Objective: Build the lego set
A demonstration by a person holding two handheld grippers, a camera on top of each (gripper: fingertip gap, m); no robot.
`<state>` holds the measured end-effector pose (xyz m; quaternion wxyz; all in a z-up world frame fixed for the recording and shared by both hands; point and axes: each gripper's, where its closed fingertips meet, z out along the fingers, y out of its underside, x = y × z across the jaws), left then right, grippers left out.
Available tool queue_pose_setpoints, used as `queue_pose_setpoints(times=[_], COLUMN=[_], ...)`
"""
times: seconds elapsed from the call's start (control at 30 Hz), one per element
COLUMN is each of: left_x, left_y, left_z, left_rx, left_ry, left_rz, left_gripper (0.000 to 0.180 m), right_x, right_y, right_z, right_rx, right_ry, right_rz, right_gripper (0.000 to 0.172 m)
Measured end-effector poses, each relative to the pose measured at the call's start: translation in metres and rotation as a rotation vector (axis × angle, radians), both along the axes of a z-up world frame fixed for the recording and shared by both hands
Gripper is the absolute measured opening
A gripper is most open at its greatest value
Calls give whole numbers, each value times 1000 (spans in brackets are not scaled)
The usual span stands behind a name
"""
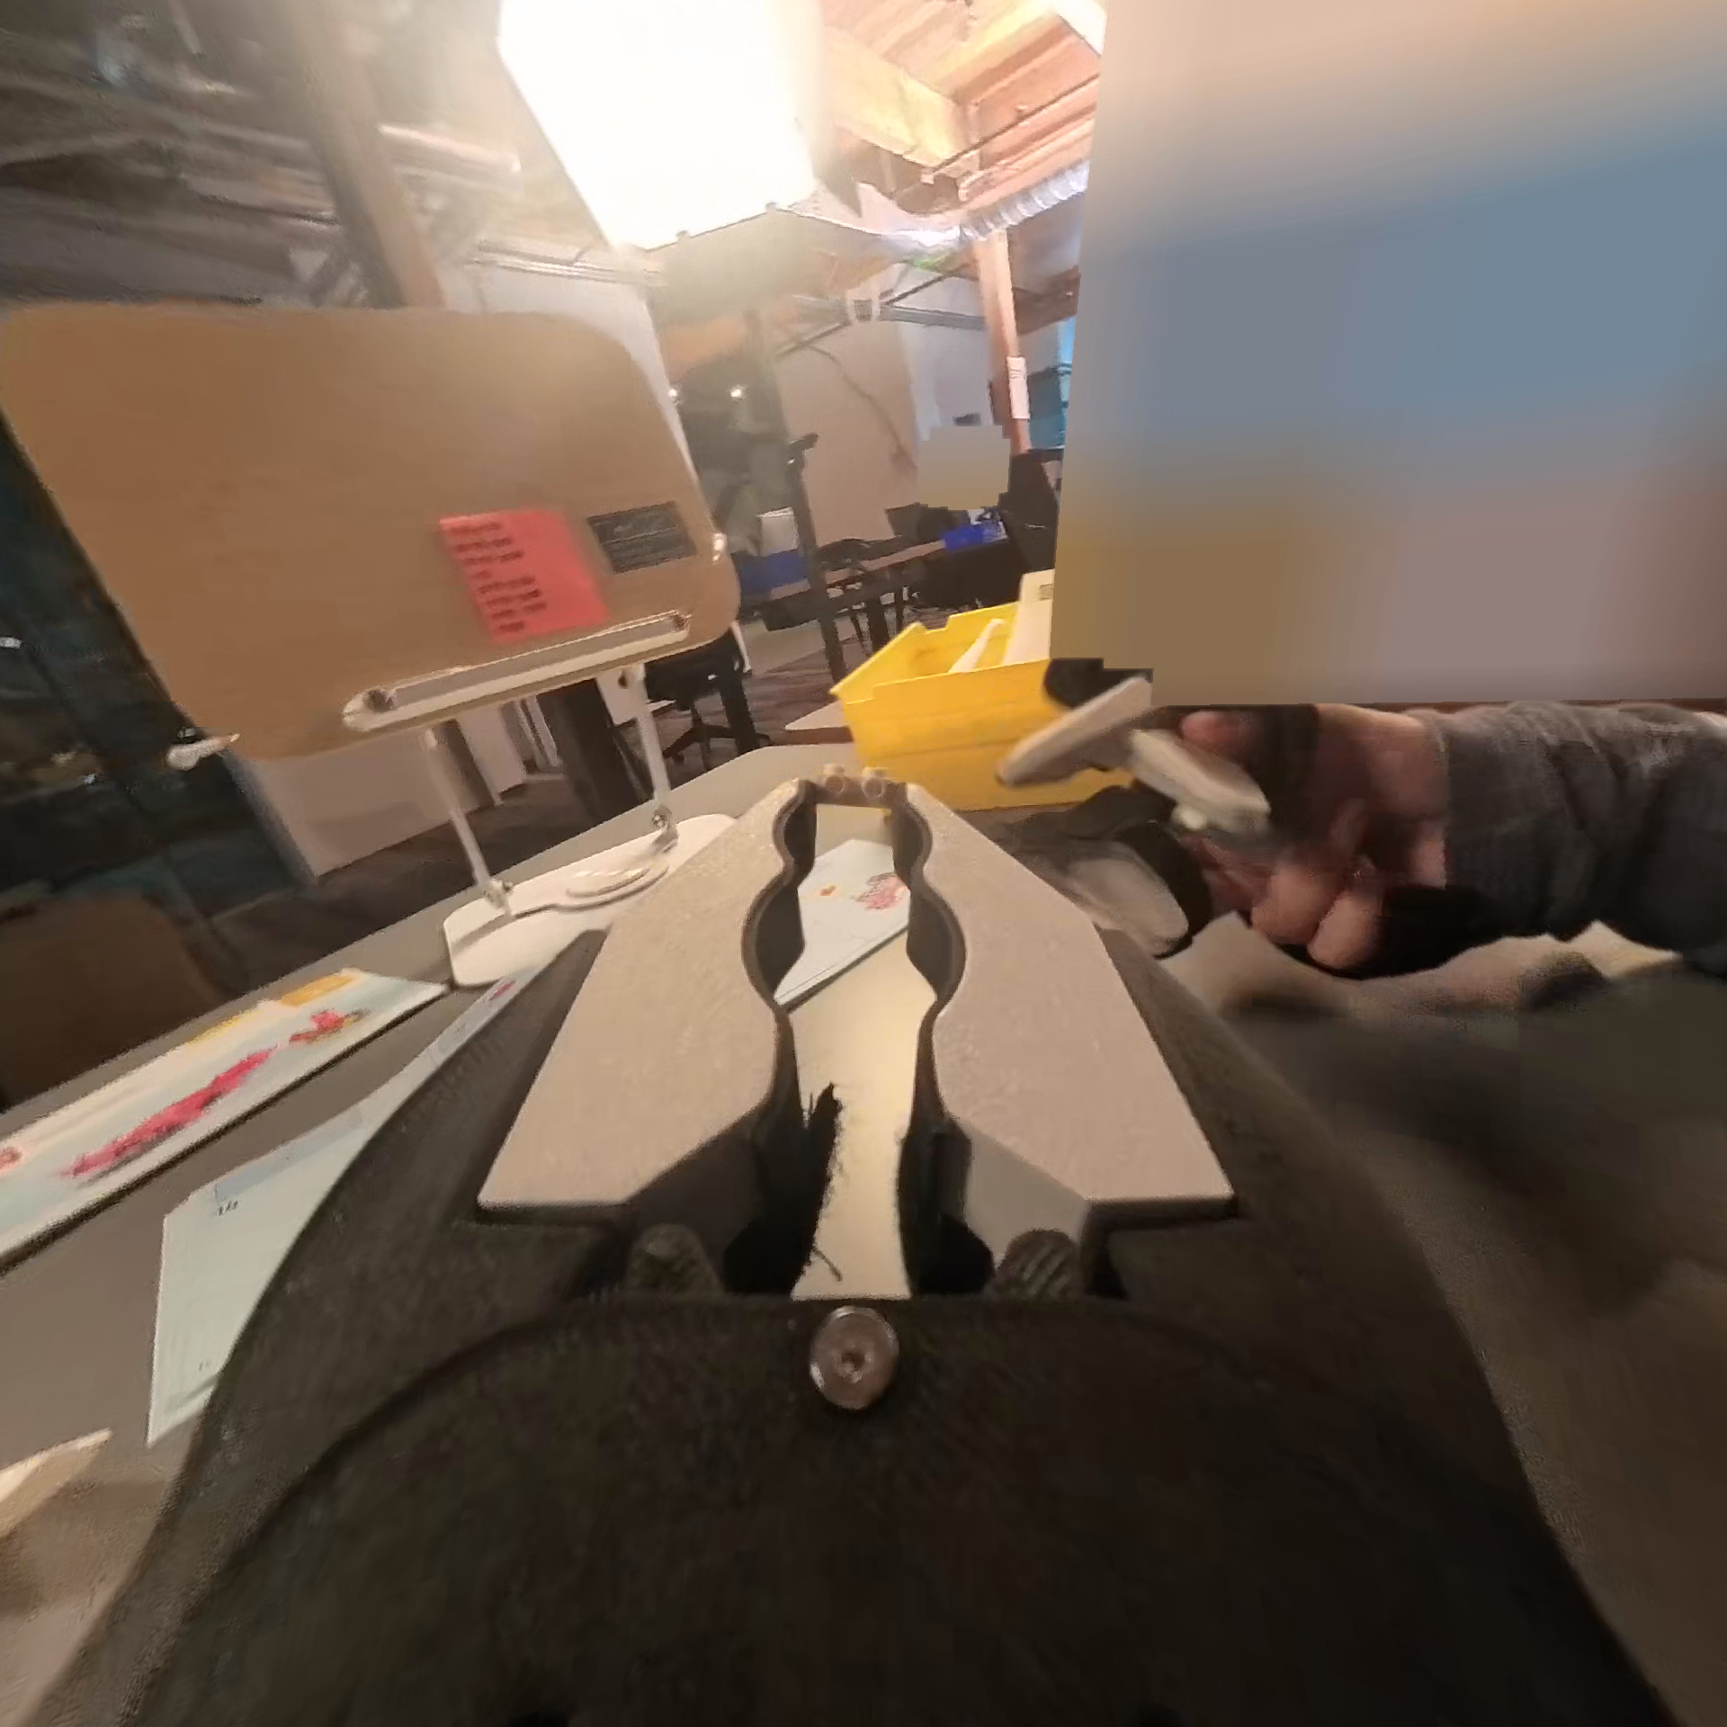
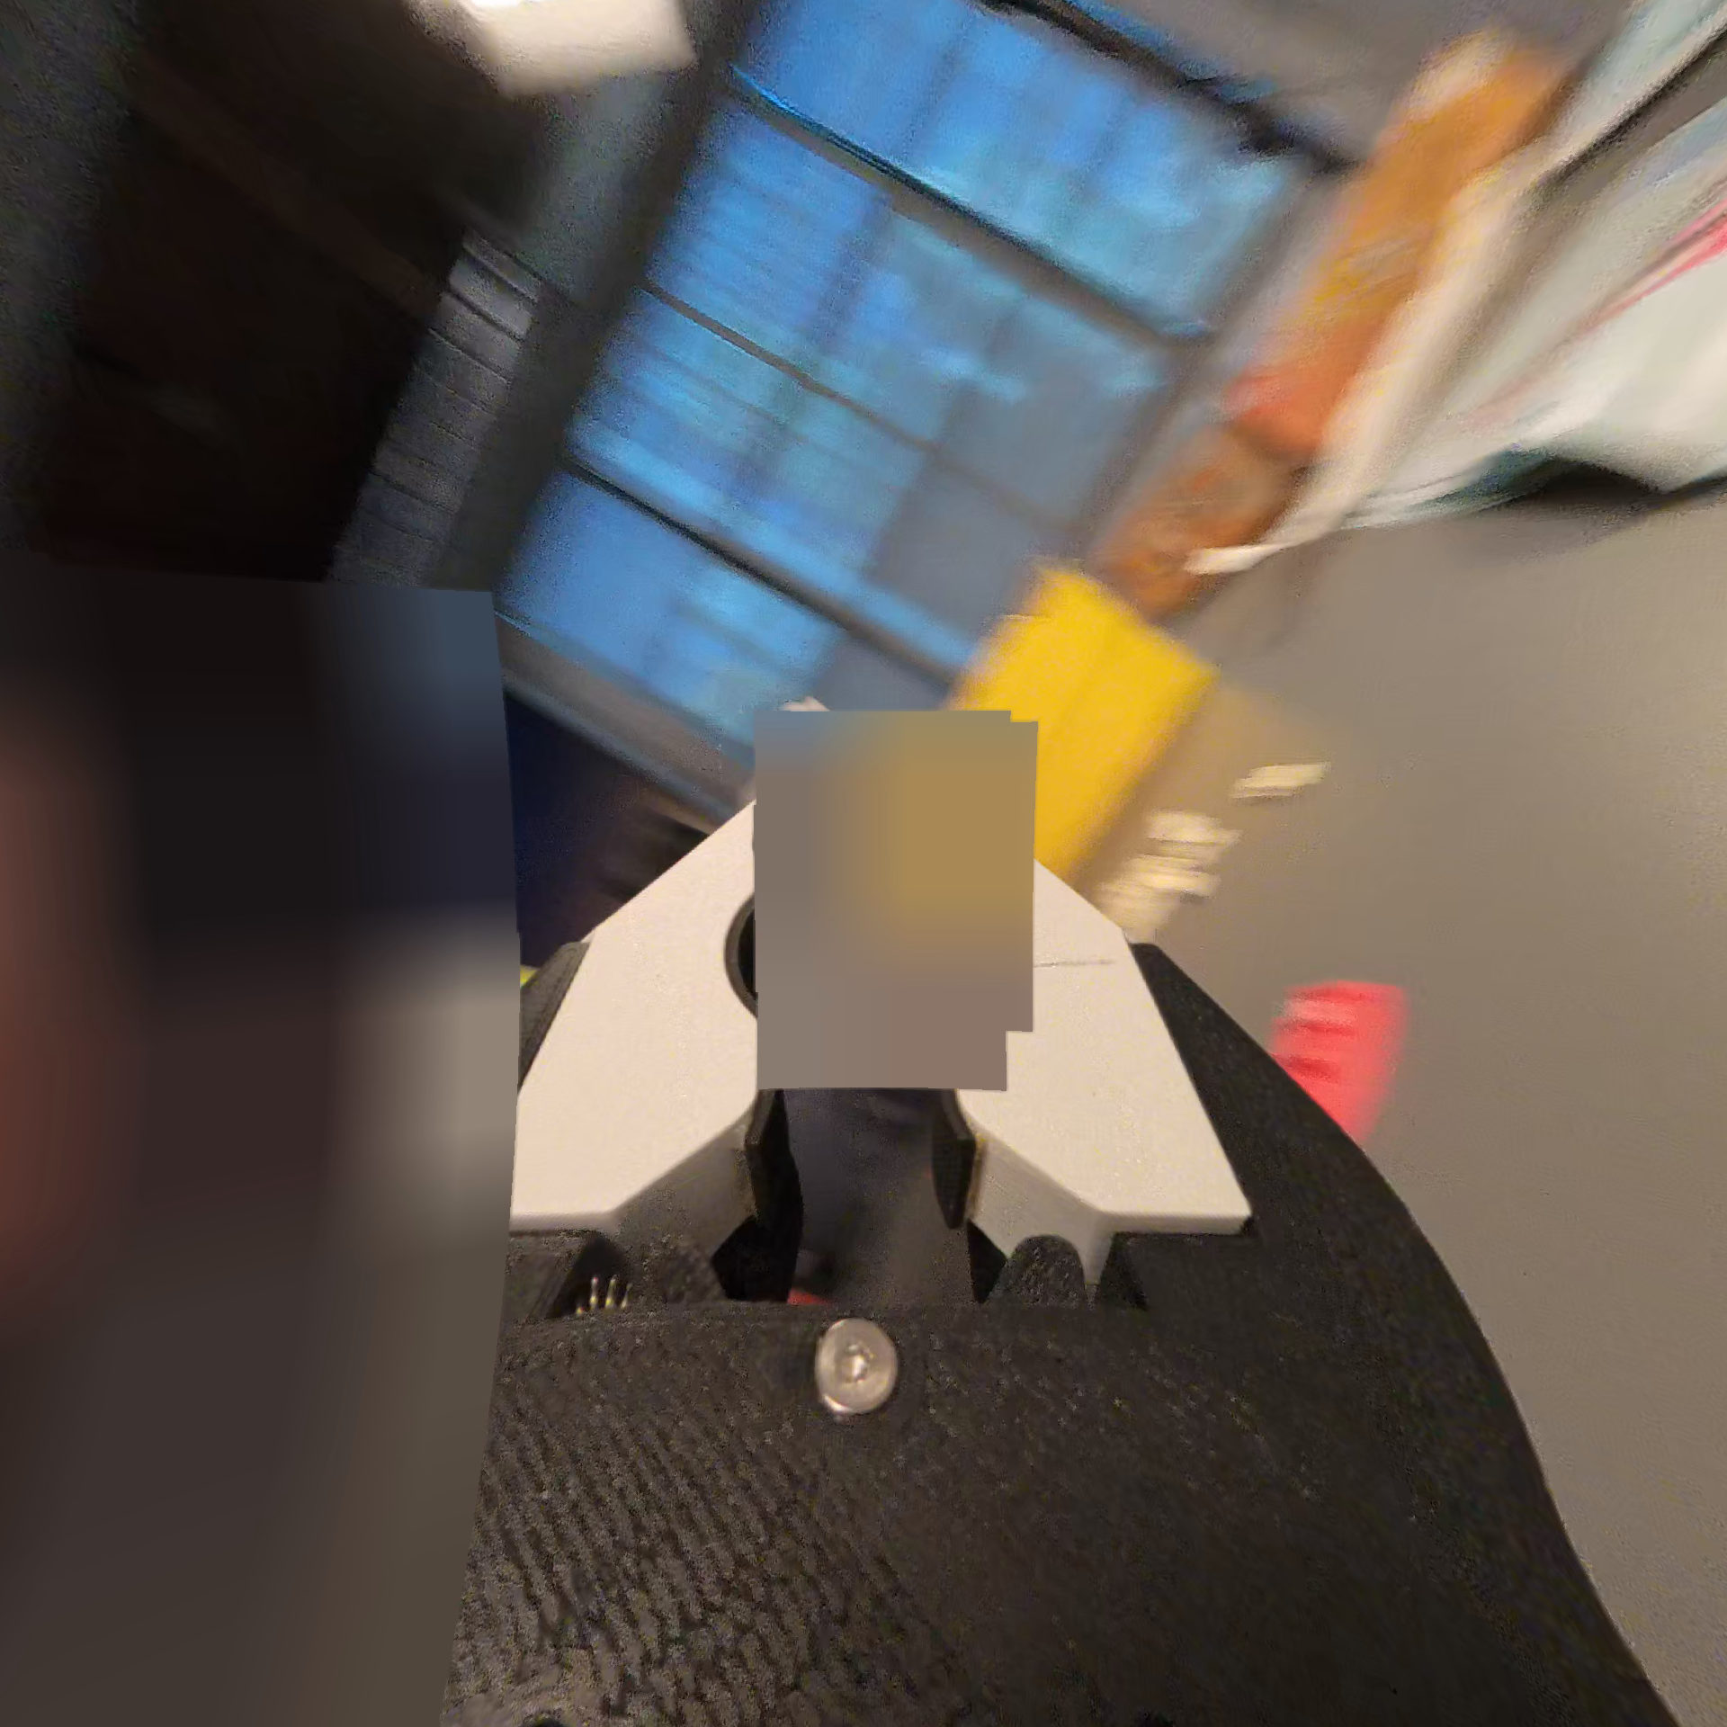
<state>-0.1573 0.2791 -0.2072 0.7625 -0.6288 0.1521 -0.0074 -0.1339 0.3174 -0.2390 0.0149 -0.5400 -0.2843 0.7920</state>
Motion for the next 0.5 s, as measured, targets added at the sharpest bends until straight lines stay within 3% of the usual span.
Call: queue_pose_setpoints(times=[0.17,0.37,0.5], left_x=[-14,-17,-21], left_y=[4,4,5], left_z=[-4,-5,-6], left_rx=[-32,-38,-46], left_ry=[-41,-30,-27], left_rz=[43,59,80], left_gripper=[15,15,15], right_x=[8,9,3], right_y=[17,-1,-2], right_z=[-74,-106,-111], right_rx=[858,1110,1313], right_ry=[-426,-517,-530], right_rz=[-97,11,-28], right_gripper=[29,31,24])
